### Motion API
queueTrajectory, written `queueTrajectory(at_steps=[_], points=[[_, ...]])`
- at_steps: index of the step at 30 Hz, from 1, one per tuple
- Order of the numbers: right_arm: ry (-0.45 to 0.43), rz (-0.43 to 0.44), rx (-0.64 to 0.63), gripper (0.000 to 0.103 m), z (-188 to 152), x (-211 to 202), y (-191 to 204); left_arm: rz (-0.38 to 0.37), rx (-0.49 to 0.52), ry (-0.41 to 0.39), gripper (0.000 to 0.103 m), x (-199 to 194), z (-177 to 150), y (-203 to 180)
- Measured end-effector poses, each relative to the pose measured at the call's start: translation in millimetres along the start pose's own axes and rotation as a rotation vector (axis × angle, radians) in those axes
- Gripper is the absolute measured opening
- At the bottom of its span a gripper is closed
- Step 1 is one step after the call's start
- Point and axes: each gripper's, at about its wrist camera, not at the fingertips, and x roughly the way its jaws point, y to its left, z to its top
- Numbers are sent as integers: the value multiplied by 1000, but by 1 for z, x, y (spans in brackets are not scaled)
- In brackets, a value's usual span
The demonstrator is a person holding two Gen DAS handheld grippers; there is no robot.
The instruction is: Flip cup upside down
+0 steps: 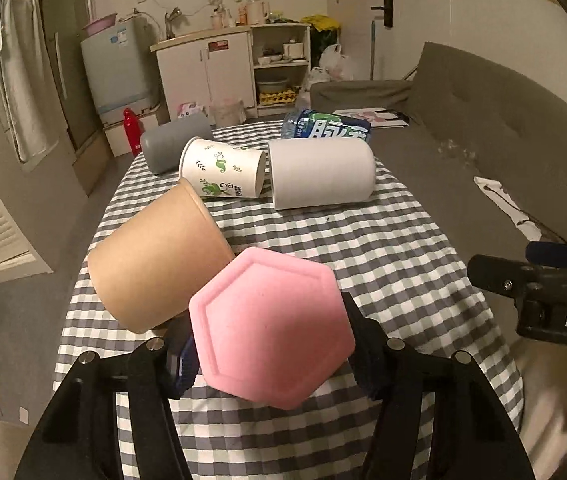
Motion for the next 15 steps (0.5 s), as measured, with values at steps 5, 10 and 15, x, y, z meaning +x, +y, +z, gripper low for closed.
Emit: queueTrajectory(at_steps=[5,10,15], points=[[-1,-4,-3,87,0,0,1,-26,-21,28,63,8,9,3],[-7,-9,-8,87,-1,-2,3,-48,-10,43,63,15,12,1],[-41,6,-1,87,-1,-10,1,-63,-27,28,75,8,12,5]])
